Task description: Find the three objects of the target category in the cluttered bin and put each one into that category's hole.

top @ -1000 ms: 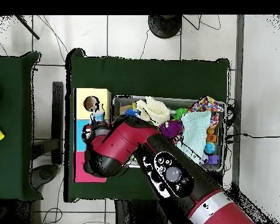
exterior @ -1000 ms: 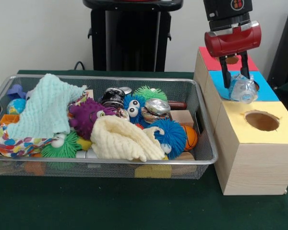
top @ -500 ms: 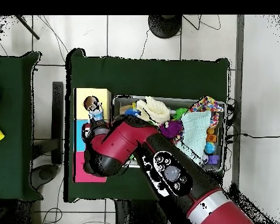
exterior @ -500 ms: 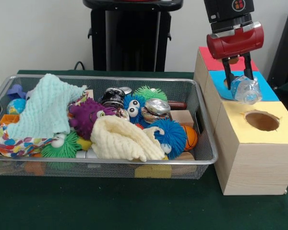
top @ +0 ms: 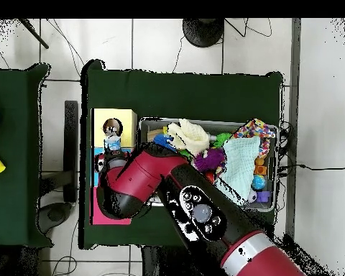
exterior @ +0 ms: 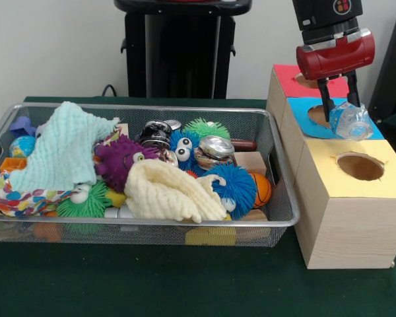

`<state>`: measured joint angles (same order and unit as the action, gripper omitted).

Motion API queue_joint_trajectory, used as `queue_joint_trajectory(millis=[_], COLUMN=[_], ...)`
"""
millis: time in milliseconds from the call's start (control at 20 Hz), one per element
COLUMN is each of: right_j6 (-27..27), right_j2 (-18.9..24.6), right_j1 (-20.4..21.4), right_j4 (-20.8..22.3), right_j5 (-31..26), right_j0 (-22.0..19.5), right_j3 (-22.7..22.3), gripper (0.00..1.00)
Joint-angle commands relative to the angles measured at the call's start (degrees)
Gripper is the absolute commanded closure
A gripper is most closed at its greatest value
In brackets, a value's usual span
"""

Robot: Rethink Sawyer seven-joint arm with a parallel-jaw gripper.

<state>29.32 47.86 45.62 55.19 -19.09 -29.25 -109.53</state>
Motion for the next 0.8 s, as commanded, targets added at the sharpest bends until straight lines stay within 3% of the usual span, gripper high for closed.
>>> queue_joint_trajectory(millis=[50, 800], right_j6=[-13.5, -10.2], right_j2=[-5.2, -4.6], right_j1=[-1.2, -2.0], right_j4=[0.5, 0.8], right_j5=[-2.5, -3.9], right_j0=[0.1, -1.5], right_j3=[-0.3, -0.9], gripper=[1.0, 1.0])
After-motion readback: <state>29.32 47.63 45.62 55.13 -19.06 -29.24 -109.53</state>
